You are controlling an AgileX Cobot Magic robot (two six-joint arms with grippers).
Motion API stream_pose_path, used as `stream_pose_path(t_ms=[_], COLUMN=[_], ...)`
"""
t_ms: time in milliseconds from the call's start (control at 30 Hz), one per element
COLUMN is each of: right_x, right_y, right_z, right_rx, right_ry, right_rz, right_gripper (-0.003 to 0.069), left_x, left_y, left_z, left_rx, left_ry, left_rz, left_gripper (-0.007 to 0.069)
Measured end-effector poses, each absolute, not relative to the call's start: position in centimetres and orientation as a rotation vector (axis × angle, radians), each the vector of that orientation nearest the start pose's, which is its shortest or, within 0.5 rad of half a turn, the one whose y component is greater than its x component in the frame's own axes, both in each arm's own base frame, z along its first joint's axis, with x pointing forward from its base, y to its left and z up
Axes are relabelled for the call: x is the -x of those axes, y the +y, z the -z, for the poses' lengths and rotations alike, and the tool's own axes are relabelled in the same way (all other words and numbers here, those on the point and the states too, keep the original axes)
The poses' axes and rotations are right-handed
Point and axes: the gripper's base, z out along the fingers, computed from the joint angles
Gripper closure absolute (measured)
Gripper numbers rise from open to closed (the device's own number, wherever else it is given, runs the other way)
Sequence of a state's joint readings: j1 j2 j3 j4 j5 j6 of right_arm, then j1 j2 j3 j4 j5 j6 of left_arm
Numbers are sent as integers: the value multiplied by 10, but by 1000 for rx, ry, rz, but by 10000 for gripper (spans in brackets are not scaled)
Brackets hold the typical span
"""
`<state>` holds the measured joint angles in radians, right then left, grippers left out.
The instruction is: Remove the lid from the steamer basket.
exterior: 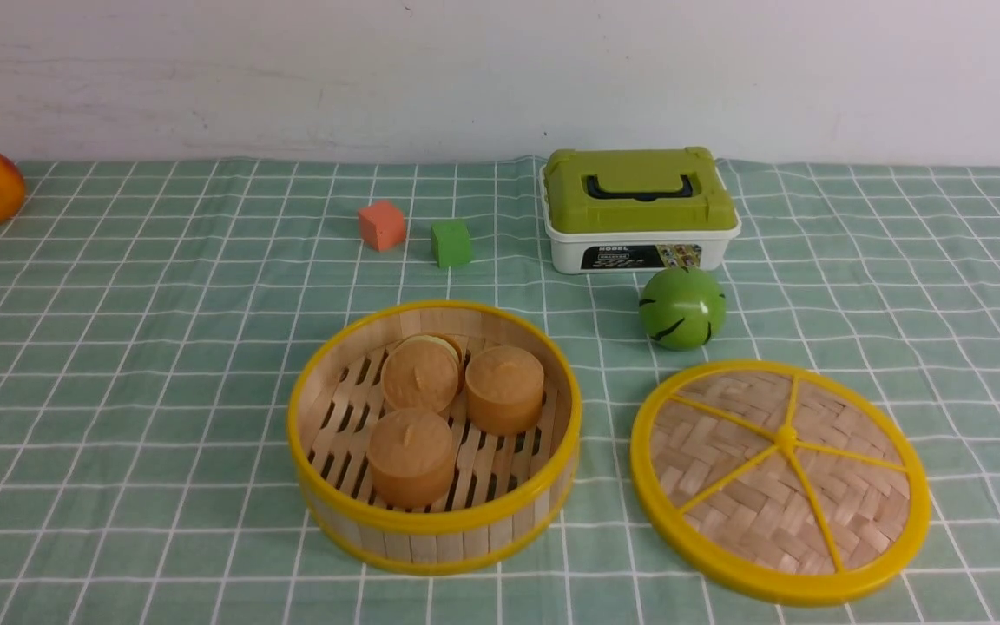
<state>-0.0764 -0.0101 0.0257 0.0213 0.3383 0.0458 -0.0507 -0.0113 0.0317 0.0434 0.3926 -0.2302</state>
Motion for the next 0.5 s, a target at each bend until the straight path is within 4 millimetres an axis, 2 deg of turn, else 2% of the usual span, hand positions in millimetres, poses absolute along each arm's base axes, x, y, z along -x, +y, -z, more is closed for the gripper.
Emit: stream_pose_path(t_ms=[500], right_x=[-52], right_y=[-4], right_z=[-173], right_rx=[-142], right_ry=[1864], right_rz=[-14], right_gripper=[683], left_x=[-52], left_y=[-1], left_z=[-168], left_rx=[143], left_ry=[1893], left_rz=[148], left_gripper=[386])
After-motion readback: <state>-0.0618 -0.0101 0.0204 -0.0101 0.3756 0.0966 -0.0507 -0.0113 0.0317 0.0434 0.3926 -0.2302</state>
